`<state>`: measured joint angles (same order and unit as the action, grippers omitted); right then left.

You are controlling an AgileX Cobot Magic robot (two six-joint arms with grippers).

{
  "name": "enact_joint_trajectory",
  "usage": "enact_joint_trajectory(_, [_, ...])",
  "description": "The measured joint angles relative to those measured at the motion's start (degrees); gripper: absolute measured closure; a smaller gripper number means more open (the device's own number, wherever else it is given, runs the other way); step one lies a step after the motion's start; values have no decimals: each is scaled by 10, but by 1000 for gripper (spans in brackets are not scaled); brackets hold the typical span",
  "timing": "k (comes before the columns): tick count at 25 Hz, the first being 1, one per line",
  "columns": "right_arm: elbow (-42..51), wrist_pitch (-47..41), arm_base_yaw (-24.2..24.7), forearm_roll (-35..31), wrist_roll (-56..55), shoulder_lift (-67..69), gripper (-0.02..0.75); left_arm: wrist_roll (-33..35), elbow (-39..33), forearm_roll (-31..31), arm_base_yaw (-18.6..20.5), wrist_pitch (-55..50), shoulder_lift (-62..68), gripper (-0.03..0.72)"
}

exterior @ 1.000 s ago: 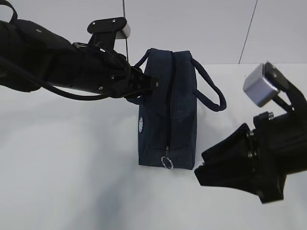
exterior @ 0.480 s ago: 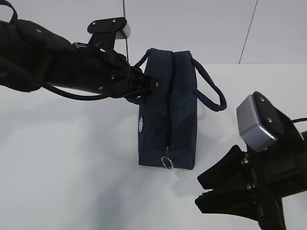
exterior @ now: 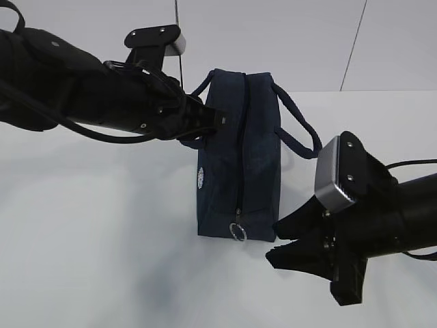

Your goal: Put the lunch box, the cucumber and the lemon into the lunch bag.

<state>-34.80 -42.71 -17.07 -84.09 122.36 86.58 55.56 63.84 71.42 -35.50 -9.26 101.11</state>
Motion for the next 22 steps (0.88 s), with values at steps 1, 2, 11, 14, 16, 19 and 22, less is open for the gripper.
enact_joint_trajectory(1, [-1, 1, 0, -25, 27, 14, 402, 0, 0, 0, 0, 0, 0, 673])
enact_joint_trajectory(2, [-1, 1, 0, -46, 58, 28, 402, 0, 0, 0, 0, -1, 0, 673])
enact_joint_trajectory(11, [-3, 1, 0, -141, 189, 107, 402, 0, 0, 0, 0, -5, 0, 673])
enact_joint_trajectory(14, [-9, 1, 0, -181, 203, 122, 402, 0, 0, 0, 0, -5, 0, 673])
enact_joint_trajectory(16, [-16, 1, 0, -189, 207, 137, 402, 0, 0, 0, 0, -8, 0, 673])
enact_joint_trajectory(19, [-27, -4, 0, -194, 209, 157, 402, 0, 0, -1, 0, -15, 0, 673])
enact_joint_trajectory(22, [-34, -6, 0, -194, 211, 174, 402, 0, 0, -1, 0, -25, 0, 673])
